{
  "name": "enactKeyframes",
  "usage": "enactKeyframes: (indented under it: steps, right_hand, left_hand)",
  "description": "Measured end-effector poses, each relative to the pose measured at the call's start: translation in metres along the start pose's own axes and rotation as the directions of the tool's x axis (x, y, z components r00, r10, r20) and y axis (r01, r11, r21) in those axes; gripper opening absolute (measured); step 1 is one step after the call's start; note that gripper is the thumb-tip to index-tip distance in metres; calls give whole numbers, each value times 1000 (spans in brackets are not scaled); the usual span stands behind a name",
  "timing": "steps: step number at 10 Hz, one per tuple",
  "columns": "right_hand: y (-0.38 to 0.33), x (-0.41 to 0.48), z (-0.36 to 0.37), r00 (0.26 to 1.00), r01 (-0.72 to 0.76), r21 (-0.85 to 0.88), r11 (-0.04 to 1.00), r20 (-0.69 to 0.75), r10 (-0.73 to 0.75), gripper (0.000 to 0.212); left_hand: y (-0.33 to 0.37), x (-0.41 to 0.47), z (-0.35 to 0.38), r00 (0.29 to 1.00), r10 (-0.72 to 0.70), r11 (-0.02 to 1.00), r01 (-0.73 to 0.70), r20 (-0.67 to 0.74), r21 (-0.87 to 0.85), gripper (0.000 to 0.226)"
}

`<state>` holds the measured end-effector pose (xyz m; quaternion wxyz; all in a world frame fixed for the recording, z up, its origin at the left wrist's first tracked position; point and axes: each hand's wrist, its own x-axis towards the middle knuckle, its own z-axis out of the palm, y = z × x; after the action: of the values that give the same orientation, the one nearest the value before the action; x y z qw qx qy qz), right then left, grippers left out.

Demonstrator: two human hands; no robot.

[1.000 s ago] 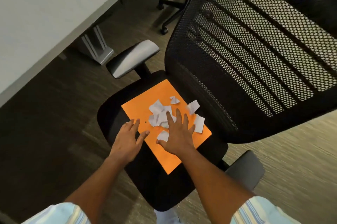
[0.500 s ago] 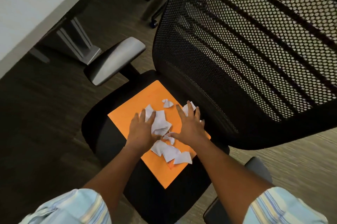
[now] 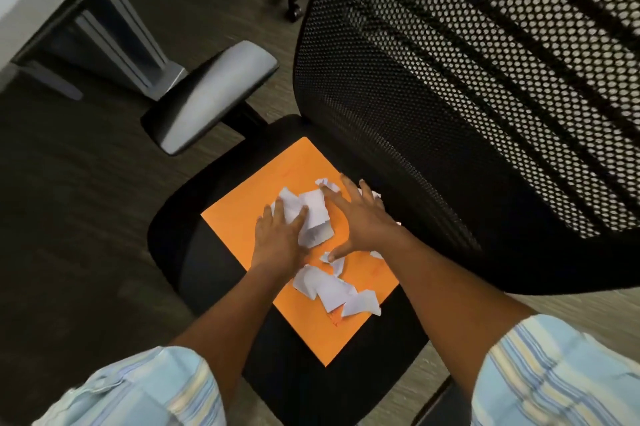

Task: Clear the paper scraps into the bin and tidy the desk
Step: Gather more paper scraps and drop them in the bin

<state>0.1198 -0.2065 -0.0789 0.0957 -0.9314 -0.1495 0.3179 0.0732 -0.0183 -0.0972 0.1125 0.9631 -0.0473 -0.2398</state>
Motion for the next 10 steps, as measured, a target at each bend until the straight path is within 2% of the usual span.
enactKeyframes:
  steps: [1,3,4,5,7,8,9,10]
  right_hand:
    - [-8,5,1,1000,28,9,1000,7,-28,136]
    - [-24,11,6,998,-6,-60,998,62,10,126]
    - [-34,15,11,997,-52,-29,998,52,53,107]
    - [-45,16,16,996,-86,6,996,15,86,80]
    - [-56,3,38,990,-77,101,992,-111,88,38]
    - [-64,-6,46,958,-99,287,953,-232,170,30]
    - [-63,-4,52,948,-48,270,962,-292,130,26]
    - [-60,-2,50,932,-101,259,961,-313,182,29]
  left_hand:
    - [-8,2,2,1000,8,999,-9,-28,-40,62]
    - [-13,3,-1,995,98,992,-97,-8,82,58]
    - [-16,3,-4,987,154,969,-160,43,189,59]
    - [-21,1,-8,978,197,941,-209,71,265,54]
    - [-30,-7,-15,973,222,944,-232,71,235,38]
    - [-30,-11,-17,968,239,944,-249,70,217,32]
    - [-30,-12,-17,971,230,947,-237,57,218,25]
    - [-31,-15,-15,981,191,965,-193,32,177,22]
